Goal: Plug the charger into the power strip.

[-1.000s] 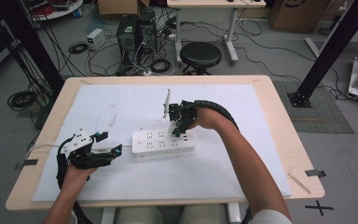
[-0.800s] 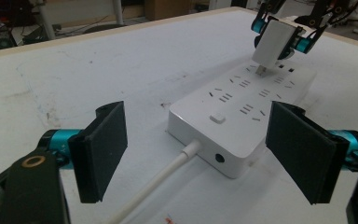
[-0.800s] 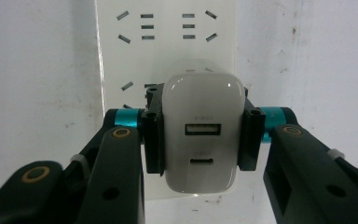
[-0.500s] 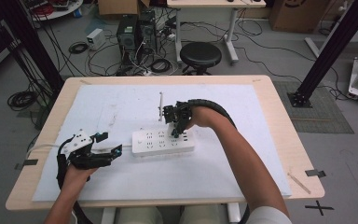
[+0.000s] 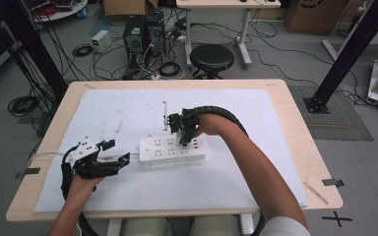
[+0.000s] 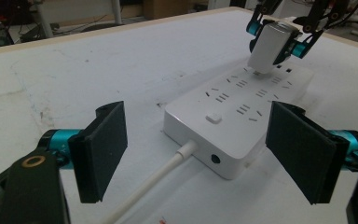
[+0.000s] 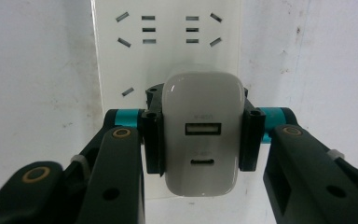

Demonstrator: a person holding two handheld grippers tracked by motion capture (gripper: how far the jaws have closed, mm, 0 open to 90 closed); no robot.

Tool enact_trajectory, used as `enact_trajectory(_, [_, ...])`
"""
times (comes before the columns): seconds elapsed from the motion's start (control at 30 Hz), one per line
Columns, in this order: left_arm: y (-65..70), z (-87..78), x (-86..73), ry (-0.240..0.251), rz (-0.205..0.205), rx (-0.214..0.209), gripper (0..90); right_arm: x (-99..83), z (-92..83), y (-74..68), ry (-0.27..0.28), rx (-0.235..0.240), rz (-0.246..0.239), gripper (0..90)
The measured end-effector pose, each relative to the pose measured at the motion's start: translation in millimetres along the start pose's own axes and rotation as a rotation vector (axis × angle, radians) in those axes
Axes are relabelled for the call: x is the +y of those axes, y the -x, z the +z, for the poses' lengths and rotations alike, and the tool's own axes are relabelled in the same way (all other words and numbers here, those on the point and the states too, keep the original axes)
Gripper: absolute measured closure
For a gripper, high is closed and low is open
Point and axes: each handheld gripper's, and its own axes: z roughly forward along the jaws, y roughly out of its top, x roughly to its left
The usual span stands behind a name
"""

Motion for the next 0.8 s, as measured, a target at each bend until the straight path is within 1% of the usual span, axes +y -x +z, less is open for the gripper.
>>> enact_trajectory(0.03, [0.3,0.3,-0.1,0.000,-0.003,-0.003,20.7,0.3,-0.2,-0.7,-0.007,0.003,0.005,63.2])
enact_trajectory(0.07, [0.6,0.7,-0.3,-0.001,-0.001,-0.001,20.7,1.3,0.2,-0.5,-0.007,-0.008,-0.002,63.2])
enact_trajectory(0.1, [1.3,1.1,-0.5,-0.001,-0.005,-0.004,20.7,2.6,0.4,-1.6,-0.015,-0.005,0.001,63.2])
enact_trajectory(0.13, [1.5,1.4,-0.7,-0.004,0.001,-0.005,20.6,3.5,0.3,-0.9,-0.020,-0.005,-0.008,63.2])
enact_trajectory(0.17, [1.8,1.6,-0.9,-0.002,0.000,-0.004,20.6,3.6,0.2,-1.4,-0.023,0.004,0.017,63.2])
enact_trajectory(0.23, [1.9,1.0,-1.0,0.002,-0.002,-0.004,20.6,2.4,1.0,1.7,-0.008,0.012,0.012,63.3])
enact_trajectory(0.27, [1.8,0.9,-1.1,0.005,-0.006,-0.003,20.7,2.6,1.0,1.7,-0.009,0.012,0.014,63.3])
enact_trajectory(0.3, [1.0,0.7,-1.1,0.005,-0.003,-0.001,20.6,3.2,0.4,0.0,-0.024,0.014,0.028,63.3])
enact_trajectory(0.33, [0.7,0.6,-1.2,0.005,-0.005,0.000,20.6,4.3,1.5,0.8,-0.021,0.005,0.007,63.3])
enact_trajectory(0.4, [0.7,0.6,-1.3,0.007,-0.009,0.001,20.7,6.7,2.9,0.2,-0.044,0.003,-0.001,63.2])
enact_trajectory(0.43, [0.8,0.1,-1.5,0.006,-0.009,0.000,20.6,8.6,8.6,-2.6,-0.078,-0.006,-0.005,63.3])
enact_trajectory(0.47, [0.9,-0.3,-1.9,0.009,-0.007,-0.001,20.6,10.5,8.3,-2.9,-0.081,-0.008,-0.008,63.3])
enact_trajectory(0.5, [0.8,-0.9,-2.5,0.010,-0.008,0.000,20.7,10.6,8.3,-2.6,-0.077,-0.009,-0.010,63.3])
enact_trajectory(0.53, [0.0,-1.7,-3.1,0.007,-0.006,0.001,20.6,9.3,8.3,-1.8,-0.071,-0.001,-0.001,63.3])
enact_trajectory(0.7, [-3.0,-2.4,-5.3,0.014,-0.024,0.007,20.6,7.3,8.8,4.1,-0.064,0.036,0.025,63.4])
enact_trajectory(0.8, [-3.2,-1.9,-5.2,0.019,-0.025,0.004,20.6,6.9,9.1,4.1,-0.065,0.036,0.035,63.5])
